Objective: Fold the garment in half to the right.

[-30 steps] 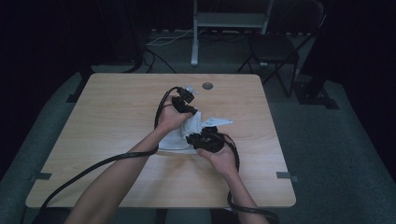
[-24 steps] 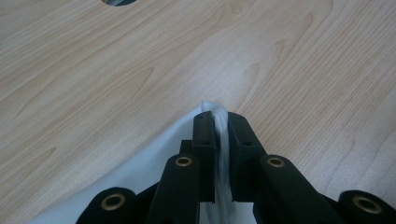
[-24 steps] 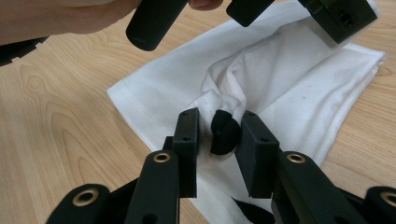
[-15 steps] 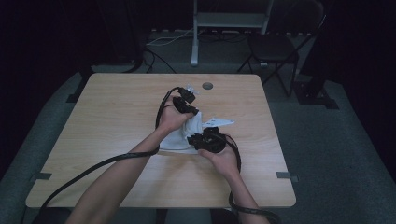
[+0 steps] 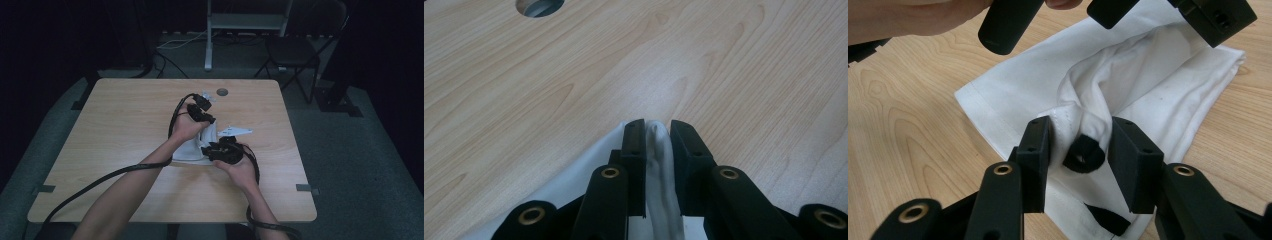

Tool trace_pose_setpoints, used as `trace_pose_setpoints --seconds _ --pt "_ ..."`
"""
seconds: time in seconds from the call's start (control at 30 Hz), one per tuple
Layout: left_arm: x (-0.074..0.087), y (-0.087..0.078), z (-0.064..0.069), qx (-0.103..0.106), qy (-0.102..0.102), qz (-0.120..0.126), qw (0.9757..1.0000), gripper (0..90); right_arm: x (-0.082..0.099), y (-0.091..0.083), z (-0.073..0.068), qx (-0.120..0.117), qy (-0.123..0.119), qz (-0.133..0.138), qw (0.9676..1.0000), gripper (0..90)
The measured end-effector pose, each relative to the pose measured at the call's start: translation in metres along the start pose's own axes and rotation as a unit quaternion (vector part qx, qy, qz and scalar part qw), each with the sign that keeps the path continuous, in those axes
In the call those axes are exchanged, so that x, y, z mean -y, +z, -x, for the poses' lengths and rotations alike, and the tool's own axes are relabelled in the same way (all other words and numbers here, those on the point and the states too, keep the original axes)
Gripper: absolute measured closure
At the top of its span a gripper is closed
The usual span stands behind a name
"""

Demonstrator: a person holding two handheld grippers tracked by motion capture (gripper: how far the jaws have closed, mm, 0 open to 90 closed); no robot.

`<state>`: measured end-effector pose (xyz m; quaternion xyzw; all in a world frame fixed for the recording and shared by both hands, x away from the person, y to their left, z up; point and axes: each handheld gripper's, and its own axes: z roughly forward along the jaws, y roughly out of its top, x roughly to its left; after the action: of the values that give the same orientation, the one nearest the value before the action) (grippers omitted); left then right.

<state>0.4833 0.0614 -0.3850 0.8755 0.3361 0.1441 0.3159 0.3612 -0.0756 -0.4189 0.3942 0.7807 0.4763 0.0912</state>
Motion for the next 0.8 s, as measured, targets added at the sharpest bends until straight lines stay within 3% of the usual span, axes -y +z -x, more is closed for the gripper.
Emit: trace_pose_setpoints --seconds 0.4,0.8 --pt "-0.004 0.002 0.006 0.005 0.009 -0.001 1.0000 74.3 0.001 -0.006 0.005 0.004 0.006 0.007 1.0000 52.8" --pt "-0.007 0.002 0.009 0.003 0.007 0.004 1.0000 62.0 -0.001 -0.012 0.009 0.014 0.017 0.017 0.9996 48.1"
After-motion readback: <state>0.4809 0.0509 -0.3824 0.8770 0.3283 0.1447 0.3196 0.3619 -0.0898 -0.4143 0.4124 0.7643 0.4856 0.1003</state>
